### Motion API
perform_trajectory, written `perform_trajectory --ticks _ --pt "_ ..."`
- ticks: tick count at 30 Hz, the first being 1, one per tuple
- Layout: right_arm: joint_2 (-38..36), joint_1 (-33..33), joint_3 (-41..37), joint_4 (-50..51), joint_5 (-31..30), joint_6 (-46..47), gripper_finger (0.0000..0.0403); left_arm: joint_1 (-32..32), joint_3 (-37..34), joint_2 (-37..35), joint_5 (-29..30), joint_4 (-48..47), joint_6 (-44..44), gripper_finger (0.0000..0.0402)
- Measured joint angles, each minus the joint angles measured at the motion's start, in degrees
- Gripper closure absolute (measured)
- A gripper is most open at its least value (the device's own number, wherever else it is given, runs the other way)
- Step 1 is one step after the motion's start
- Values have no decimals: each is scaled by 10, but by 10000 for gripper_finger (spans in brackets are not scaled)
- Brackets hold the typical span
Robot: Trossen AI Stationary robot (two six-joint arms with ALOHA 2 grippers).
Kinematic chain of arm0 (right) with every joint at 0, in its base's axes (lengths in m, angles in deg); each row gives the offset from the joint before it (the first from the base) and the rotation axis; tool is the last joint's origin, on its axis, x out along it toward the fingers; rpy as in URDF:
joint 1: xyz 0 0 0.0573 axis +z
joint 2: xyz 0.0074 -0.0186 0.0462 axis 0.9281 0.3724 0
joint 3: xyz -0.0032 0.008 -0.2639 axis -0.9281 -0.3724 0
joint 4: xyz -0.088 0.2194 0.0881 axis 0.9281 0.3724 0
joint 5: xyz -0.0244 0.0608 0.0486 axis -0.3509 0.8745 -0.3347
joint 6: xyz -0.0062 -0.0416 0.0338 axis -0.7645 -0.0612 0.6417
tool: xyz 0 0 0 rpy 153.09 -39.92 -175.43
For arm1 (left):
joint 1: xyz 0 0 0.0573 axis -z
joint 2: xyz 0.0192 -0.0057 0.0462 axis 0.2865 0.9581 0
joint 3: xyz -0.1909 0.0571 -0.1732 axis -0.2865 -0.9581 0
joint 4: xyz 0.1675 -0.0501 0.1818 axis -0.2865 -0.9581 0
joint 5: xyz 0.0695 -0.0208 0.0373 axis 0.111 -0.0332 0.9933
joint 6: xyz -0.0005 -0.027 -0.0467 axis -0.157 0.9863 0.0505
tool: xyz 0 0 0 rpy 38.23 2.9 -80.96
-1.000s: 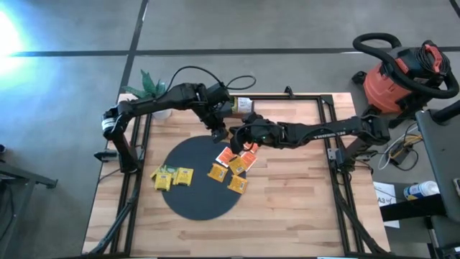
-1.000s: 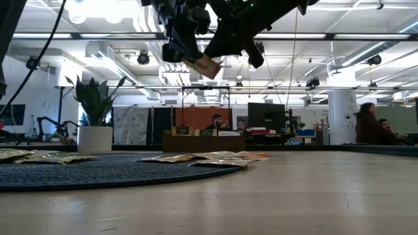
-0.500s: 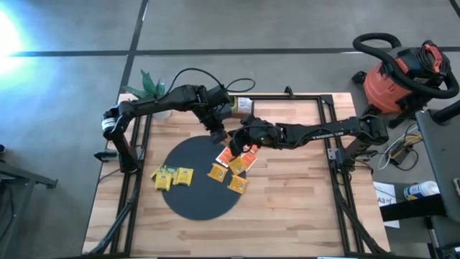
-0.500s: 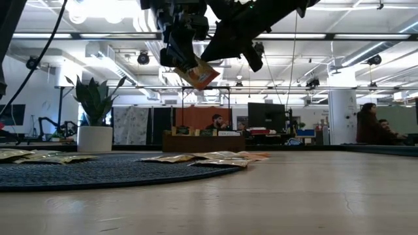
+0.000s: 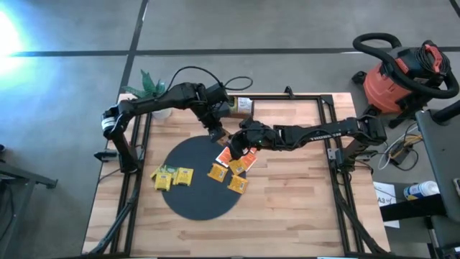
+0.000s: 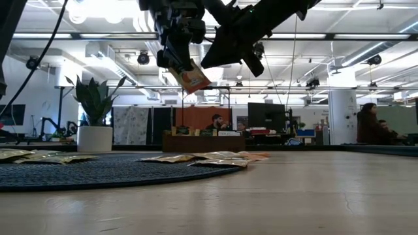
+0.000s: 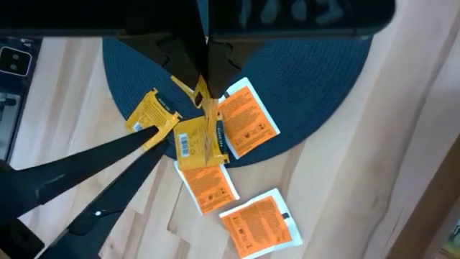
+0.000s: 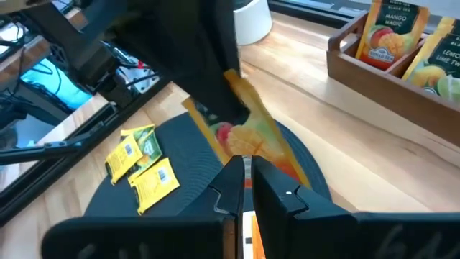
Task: Pick & Place Tea
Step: Put the orange tea bag into the left section of the wooden organizer
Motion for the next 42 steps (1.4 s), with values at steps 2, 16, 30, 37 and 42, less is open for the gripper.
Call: perform_trajectory --ticks 2,16,30,37,42 --pt "0 0 0 1 1 0 376 -3 0 0 0 0 0 397" --pt "-2 -3 -1 1 -33 -2 376 -2 0 0 -29 -31 3 397" --pt "-2 -3 -20 0 -18 24 376 6 0 0 -68 33 17 397" --pt "-2 -3 -35 0 -15 34 376 4 1 0 -55 42 12 397" --pt "-18 -3 -35 1 -45 4 376 -1 1 0 67 4 -53 397"
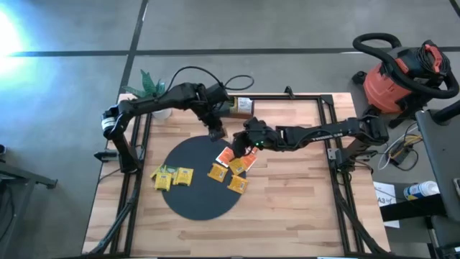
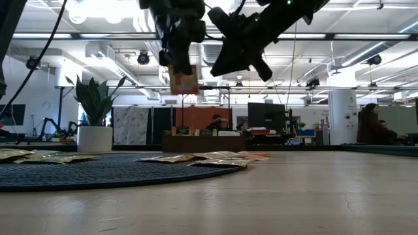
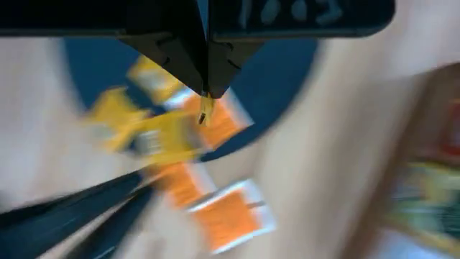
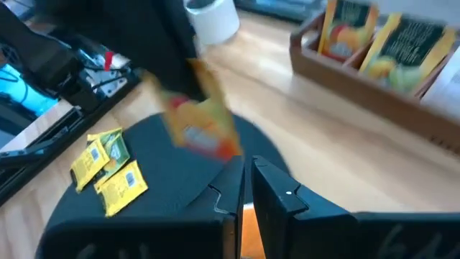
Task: Pick & Place Tea
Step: Put the orange tea bag into the left section of the wooden organizer
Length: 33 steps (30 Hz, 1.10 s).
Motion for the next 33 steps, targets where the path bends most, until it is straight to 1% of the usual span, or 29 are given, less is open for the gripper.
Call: perform_trajectory --ticks 3,5,6,9,14,16,21,25,29,33 --pt "-18 0 0 0 -11 -30 376 -12 0 0 97 -1 -68 397" --pt "-28 0 0 9 -22 -45 376 -27 0 1 147 7 -120 397" --pt "-31 0 0 13 -28 -48 376 -39 0 2 159 17 -144 397" --pt "-42 -2 0 29 -34 -49 376 -83 -1 10 158 38 -182 400" --pt "-48 -2 0 61 -33 -45 376 -154 -1 38 98 64 -219 401" --pt "-48 -1 0 71 -33 -40 376 -167 -1 51 93 66 -253 401" --pt "-49 0 0 76 -32 -35 376 -168 -1 83 101 98 -331 401" --pt "-49 0 0 81 -32 -34 376 -168 -1 105 115 133 -354 401" --pt "-49 0 0 90 -32 -34 376 -172 -1 127 138 130 -375 401" --pt "-49 0 -1 103 -32 -27 376 -174 -2 142 143 130 -382 401"
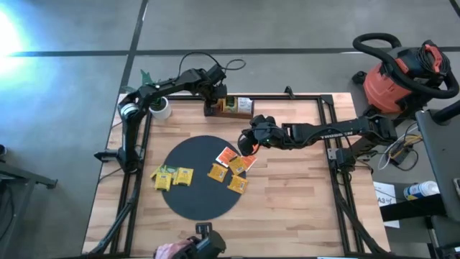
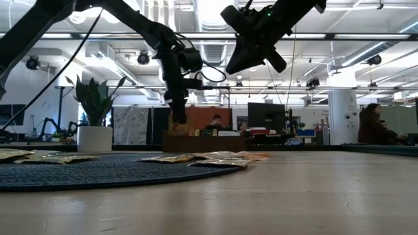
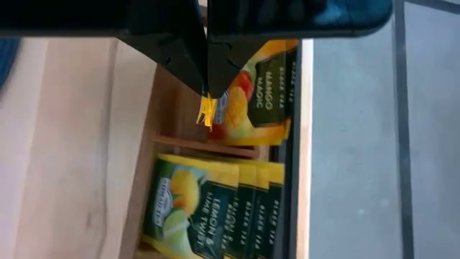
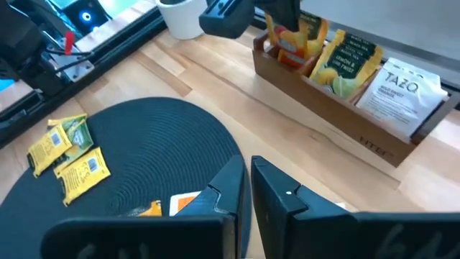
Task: Pick & Place Tea
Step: Put the orange tea bag into the left section of the wooden organizer
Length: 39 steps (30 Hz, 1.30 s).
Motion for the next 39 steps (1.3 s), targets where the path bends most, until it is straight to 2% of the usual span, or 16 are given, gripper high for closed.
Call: perform_trajectory --ticks 12,28,35,39 --pt "0 0 -1 17 0 11 376 -1 0 34 0 15 -3 401" --pt "0 0 -1 29 0 12 376 -1 0 28 24 32 -2 400" --pt "0 0 -1 29 0 12 376 -1 0 28 35 38 24 354" --pt "0 0 -1 29 0 12 376 -1 0 28 90 40 24 322"
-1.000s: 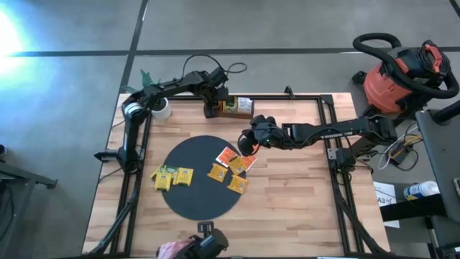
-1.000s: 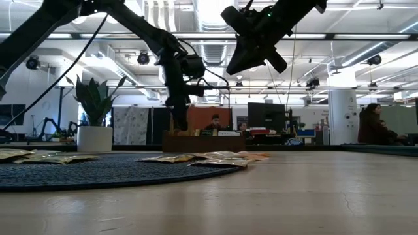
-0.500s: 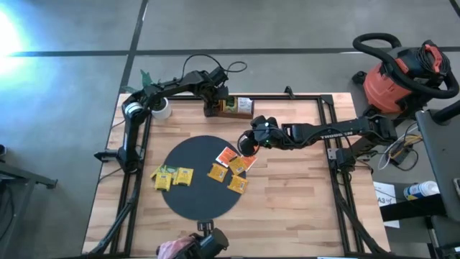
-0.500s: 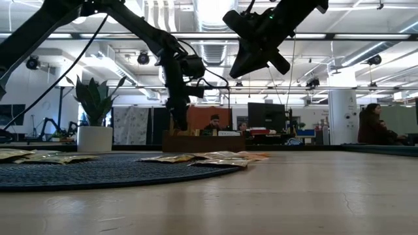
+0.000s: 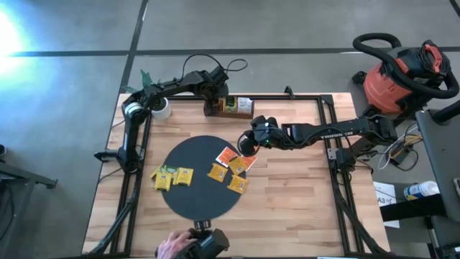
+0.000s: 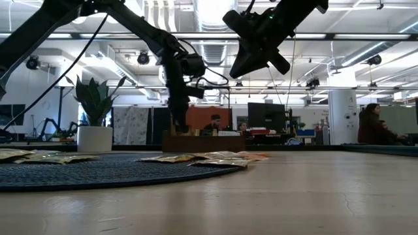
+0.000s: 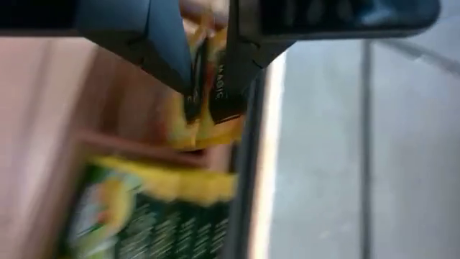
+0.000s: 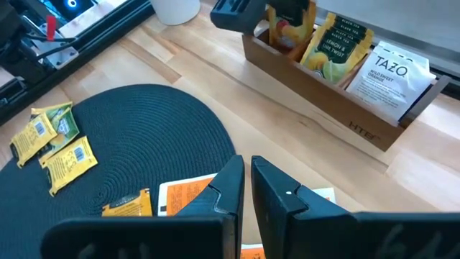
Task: Pick & Place Tea
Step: Put the orange tea bag into the left section of the wooden organizer, then put the white tea bag into the right section of the wooden organizer
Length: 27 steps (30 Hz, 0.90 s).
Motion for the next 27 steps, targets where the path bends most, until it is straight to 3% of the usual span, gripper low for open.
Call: perform_trajectory --ticks 3,7,11,16,23,27 --pt "0 0 0 0 0 0 376 2 0 -8 53 -2 2 308" --pt "0 0 0 0 0 0 376 10 0 -51 54 -3 44 306" --pt "0 0 0 0 0 0 376 21 0 -114 15 -8 116 305" --pt "0 0 0 -1 0 -2 376 46 -20 -206 -91 -8 233 305" --pt "0 0 0 0 7 -2 376 104 -152 -331 -162 -4 357 305" --pt "2 -21 -4 17 129 20 376 155 -256 -395 -165 -2 424 305"
